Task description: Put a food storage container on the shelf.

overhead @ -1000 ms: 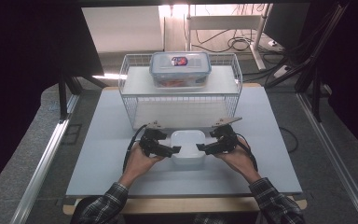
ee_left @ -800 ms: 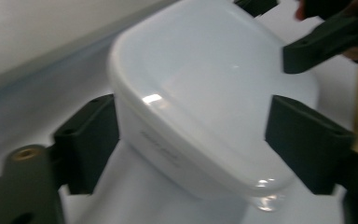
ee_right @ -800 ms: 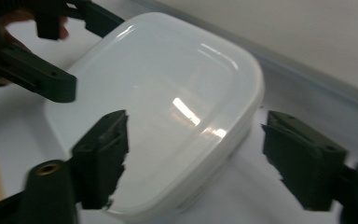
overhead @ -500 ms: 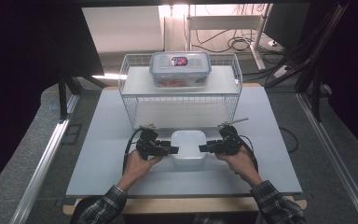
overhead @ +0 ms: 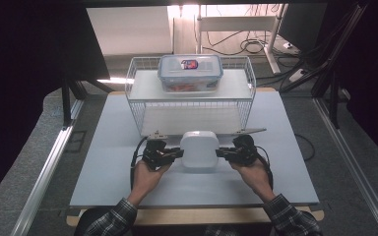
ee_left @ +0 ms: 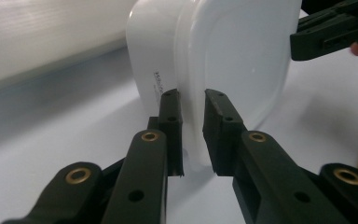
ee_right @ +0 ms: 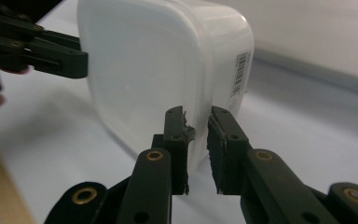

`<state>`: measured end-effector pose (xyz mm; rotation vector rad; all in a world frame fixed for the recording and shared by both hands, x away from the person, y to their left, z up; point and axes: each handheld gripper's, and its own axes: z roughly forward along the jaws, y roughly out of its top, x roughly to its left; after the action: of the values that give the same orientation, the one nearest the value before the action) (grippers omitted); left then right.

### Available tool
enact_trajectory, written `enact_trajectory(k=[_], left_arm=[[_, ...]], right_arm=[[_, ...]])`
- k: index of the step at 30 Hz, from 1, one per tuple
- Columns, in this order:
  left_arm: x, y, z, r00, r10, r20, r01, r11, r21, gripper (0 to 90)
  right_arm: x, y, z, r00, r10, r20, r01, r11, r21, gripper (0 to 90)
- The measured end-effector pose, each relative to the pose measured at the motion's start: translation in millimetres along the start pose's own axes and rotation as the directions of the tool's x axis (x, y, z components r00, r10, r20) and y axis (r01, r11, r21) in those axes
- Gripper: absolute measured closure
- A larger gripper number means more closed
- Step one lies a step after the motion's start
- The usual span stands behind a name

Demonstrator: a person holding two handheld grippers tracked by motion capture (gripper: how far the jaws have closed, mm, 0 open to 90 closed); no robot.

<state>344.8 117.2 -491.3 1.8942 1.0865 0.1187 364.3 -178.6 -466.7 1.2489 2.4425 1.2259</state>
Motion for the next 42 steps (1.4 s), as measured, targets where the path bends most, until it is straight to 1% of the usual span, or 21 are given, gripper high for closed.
enact_trajectory(k=[1, 2, 4, 6, 7, 10, 14, 16, 18, 21, 22, 25, 27, 28, 30, 34, 38, 39, 41, 42], left_arm=[[1.4, -0.4, 0.2, 0.9999, -0.014, 0.007, 0.014, 0.9999, -0.006, 78.4], [2.6, -1.2, 0.5, 0.9996, -0.027, 0.014, 0.027, 0.9995, -0.014, 78.4], [3.3, -1.8, 0.9, 0.9989, -0.044, 0.019, 0.044, 0.9988, -0.023, 78.5], [2.9, -1.9, 1.5, 0.9991, -0.041, 0.012, 0.041, 0.9987, -0.030, 78.6], [2.8, -2.0, 1.8, 0.9990, -0.043, 0.010, 0.043, 0.9986, -0.032, 78.6], [3.2, -2.3, 0.9, 0.9987, -0.050, 0.012, 0.051, 0.9976, -0.046, 78.6], [1.0, 0.4, -4.0, 0.9995, -0.033, 0.005, 0.033, 0.9972, -0.067, 78.6], [-0.4, 2.1, -6.7, 0.9997, -0.026, 0.002, 0.026, 0.9968, -0.076, 78.6], [-2.0, 4.0, -9.1, 0.9998, -0.021, -0.001, 0.021, 0.9962, -0.085, 78.6], [-3.2, 8.2, -13.9, 1.0000, -0.005, -0.008, 0.004, 0.9953, -0.096, 78.6], [-3.8, 9.9, -15.8, 0.9999, 0.001, -0.010, -0.002, 0.9949, -0.101, 78.6], [-6.1, 16.1, -22.6, 0.9997, 0.016, -0.017, -0.018, 0.9933, -0.114, 78.6], [-6.9, 20.1, -26.7, 0.9996, 0.021, -0.017, -0.023, 0.9923, -0.122, 78.6], [-7.4, 22.7, -29.1, 0.9995, 0.025, -0.017, -0.027, 0.9914, -0.128, 78.6], [-8.6, 28.4, -33.7, 0.9992, 0.034, -0.022, -0.037, 0.9899, -0.137, 78.6], [-11.1, 41.3, -43.4, 0.9979, 0.056, -0.033, -0.060, 0.9869, -0.150, 78.6], [-14.1, 55.0, -53.2, 0.9964, 0.073, -0.043, -0.079, 0.9834, -0.163, 78.6], [-14.5, 58.4, -55.6, 0.9957, 0.081, -0.045, -0.087, 0.9821, -0.167, 78.6], [-16.4, 65.9, -60.6, 0.9949, 0.087, -0.051, -0.095, 0.9798, -0.176, 78.6], [-17.0, 68.5, -62.2, 0.9941, 0.093, -0.055, -0.101, 0.9786, -0.179, 78.6]], right_arm=[[1.4, 0.0, 0.8, 0.9998, -0.010, 0.015, 0.010, 1.000, -0.010, 77.4], [1.0, -0.2, 1.6, 0.9998, -0.011, 0.015, 0.011, 1.000, -0.022, 77.3], [-0.9, -0.7, 2.6, 1.0000, 0.002, 0.006, -0.002, 0.999, -0.037, 77.3], [-3.3, -3.0, 3.9, 1.0000, 0.009, 0.000, -0.009, 0.998, -0.056, 77.5], [-3.3, -3.0, 3.9, 1.0000, 0.009, 0.000, -0.009, 0.998, -0.056, 77.5], [-2.3, -3.9, 3.9, 1.0000, 0.001, 0.003, -0.001, 0.997, -0.074, 77.6], [-1.9, -2.7, 0.9, 0.9999, 0.005, -0.009, -0.006, 0.996, -0.093, 77.7], [-0.3, -1.2, -1.8, 0.9999, 0.000, -0.014, -0.002, 0.994, -0.113, 77.7], [0.1, -0.6, -2.7, 0.9999, 0.001, -0.015, -0.002, 0.993, -0.117, 77.7], [2.1, 3.3, -6.9, 0.9997, -0.004, -0.023, 0.001, 0.990, -0.143, 77.8], [2.1, 3.3, -6.9, 0.9997, -0.004, -0.023, 0.001, 0.990, -0.143, 77.8], [4.5, 8.3, -11.1, 0.9995, -0.020, -0.023, 0.016, 0.987, -0.162, 77.8], [6.0, 12.7, -14.9, 0.9992, -0.032, -0.023, 0.028, 0.985, -0.172, 77.9], [7.9, 18.0, -18.9, 0.9989, -0.039, -0.027, 0.033, 0.982, -0.188, 78.0], [8.7, 20.2, -20.3, 0.9987, -0.043, -0.026, 0.037, 0.980, -0.193, 78.0], [11.4, 33.9, -28.4, 0.9978, -0.061, -0.023, 0.055, 0.976, -0.210, 78.1], [13.2, 46.5, -35.3, 0.9974, -0.067, -0.028, 0.058, 0.972, -0.230, 78.0], [13.8, 52.7, -38.5, 0.9972, -0.068, -0.033, 0.058, 0.969, -0.241, 78.0], [14.4, 55.8, -40.4, 0.9972, -0.067, -0.034, 0.057, 0.968, -0.243, 78.0], [14.5, 60.0, -42.8, 0.9966, -0.075, -0.033, 0.064, 0.966, -0.250, 78.0]])
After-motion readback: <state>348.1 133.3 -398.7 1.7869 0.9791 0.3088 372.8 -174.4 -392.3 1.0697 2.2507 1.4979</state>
